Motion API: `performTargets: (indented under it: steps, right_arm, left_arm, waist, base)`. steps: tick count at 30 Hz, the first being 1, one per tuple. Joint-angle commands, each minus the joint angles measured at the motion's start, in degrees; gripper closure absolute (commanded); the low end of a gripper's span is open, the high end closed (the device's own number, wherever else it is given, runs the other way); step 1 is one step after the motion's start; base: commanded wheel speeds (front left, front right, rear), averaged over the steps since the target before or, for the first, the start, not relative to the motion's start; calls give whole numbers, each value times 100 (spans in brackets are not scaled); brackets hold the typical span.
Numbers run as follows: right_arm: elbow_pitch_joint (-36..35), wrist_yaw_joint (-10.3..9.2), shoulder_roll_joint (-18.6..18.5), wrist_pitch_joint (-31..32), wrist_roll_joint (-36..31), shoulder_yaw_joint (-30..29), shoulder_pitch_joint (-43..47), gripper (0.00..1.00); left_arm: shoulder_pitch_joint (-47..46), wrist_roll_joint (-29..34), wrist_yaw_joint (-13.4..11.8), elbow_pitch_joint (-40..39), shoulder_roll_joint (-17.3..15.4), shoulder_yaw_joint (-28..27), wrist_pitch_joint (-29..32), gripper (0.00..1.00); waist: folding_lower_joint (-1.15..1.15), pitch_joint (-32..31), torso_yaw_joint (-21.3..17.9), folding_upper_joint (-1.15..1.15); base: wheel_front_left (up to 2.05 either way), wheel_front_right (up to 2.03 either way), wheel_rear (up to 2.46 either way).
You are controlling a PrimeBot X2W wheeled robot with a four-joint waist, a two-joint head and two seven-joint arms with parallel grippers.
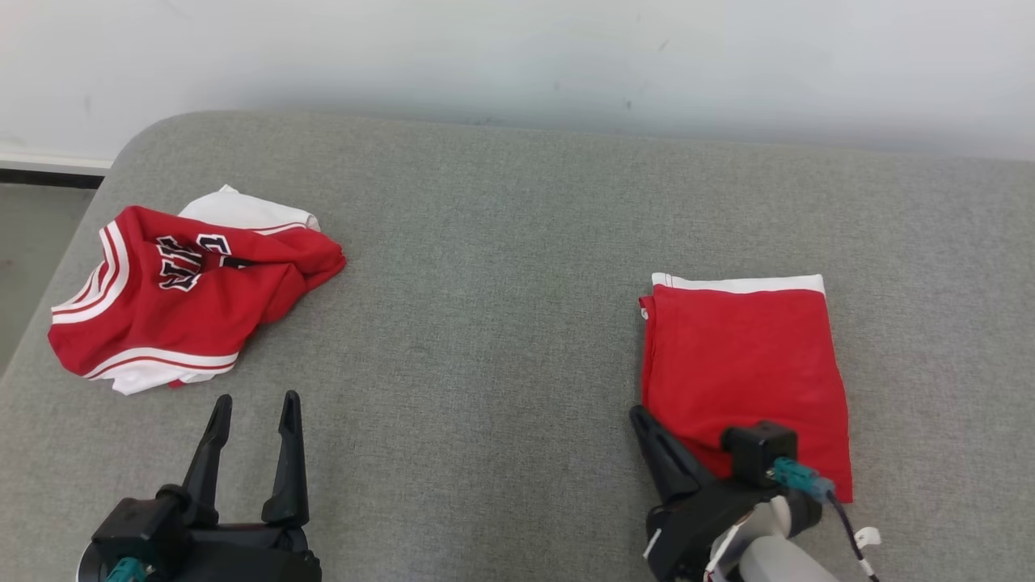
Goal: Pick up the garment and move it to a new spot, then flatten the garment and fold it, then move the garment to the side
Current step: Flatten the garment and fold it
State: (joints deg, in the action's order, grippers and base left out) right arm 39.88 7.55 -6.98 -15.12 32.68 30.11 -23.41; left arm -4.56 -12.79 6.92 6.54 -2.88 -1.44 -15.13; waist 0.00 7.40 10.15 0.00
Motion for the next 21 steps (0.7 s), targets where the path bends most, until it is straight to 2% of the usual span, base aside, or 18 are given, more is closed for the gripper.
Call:
performTargets:
  steps: [1,5,15,21]
  right_arm:
    - [-32,-14,-2,-3,-35,7,43,100]
    - [-385,-14,94,-4,-177,-134,95,100]
    - [-1972,-14,-345,-3,-541,-1224,724,100]
    - [-2501,-14,-508,-2,-697,-1916,1385,100]
  left_arm:
    - [-62,-10,1,13,-2,-22,-1,0]
    - [-31,40,5,11,-2,-64,-1,0]
    - [165,188,32,75,-2,-170,-1,0]
    - [320,328,43,132,-3,-253,-1,0]
  waist:
    - [0,-9,-8,0]
    - [0,-55,-123,0]
    - [0,-394,-622,0]
    - [0,-643,-830,0]
  base:
    - [0,0,0]
    - [0,0,0]
    - [0,0,0]
    - [0,0,0]
